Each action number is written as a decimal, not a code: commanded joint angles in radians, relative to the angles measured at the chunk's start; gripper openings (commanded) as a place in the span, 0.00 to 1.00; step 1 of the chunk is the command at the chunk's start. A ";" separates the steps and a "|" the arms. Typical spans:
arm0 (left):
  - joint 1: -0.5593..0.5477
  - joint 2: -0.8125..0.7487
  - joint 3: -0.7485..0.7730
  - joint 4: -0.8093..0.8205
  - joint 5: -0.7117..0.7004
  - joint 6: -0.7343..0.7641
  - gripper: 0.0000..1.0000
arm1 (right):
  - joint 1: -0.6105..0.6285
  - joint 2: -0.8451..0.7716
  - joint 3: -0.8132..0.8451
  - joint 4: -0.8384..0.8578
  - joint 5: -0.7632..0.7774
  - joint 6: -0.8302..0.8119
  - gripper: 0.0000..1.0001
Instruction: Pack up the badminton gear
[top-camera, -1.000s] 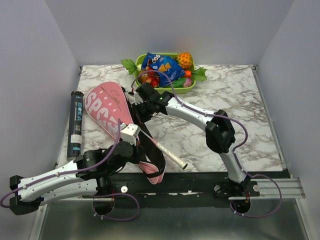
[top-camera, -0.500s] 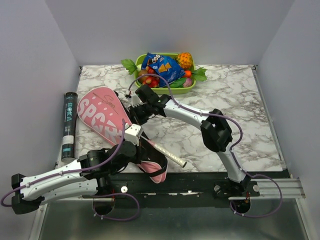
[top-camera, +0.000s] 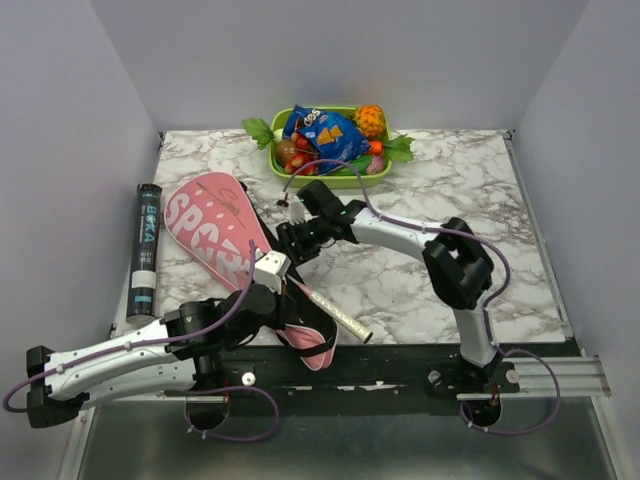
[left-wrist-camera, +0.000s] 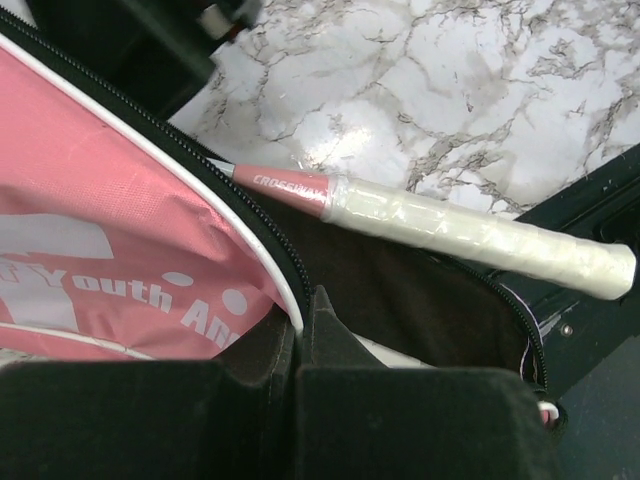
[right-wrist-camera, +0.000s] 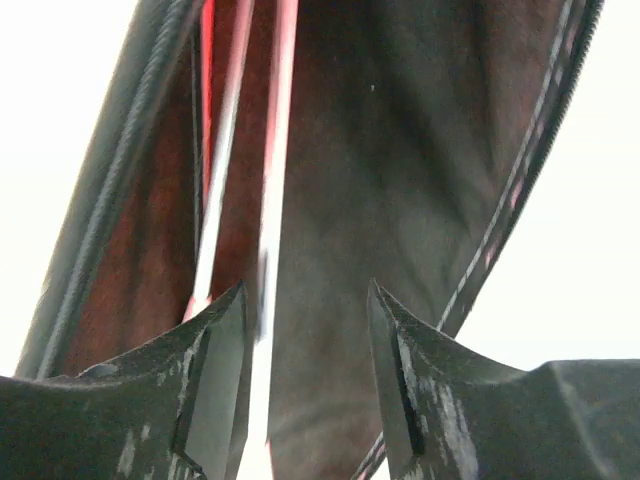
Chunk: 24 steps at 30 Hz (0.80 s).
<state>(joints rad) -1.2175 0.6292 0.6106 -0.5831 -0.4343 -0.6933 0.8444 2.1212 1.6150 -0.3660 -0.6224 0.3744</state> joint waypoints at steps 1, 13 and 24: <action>-0.005 -0.002 -0.003 0.080 0.026 0.012 0.00 | -0.034 -0.202 -0.146 0.050 0.093 0.009 0.61; -0.005 0.072 0.057 0.095 0.089 0.141 0.00 | -0.183 -0.679 -0.496 -0.194 0.170 -0.092 0.65; -0.004 0.081 0.072 0.123 0.158 0.195 0.00 | -0.209 -0.727 -0.635 -0.240 -0.222 -0.146 0.67</action>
<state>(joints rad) -1.2179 0.7158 0.6487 -0.5442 -0.3302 -0.5457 0.6376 1.3846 1.0096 -0.5819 -0.6533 0.2493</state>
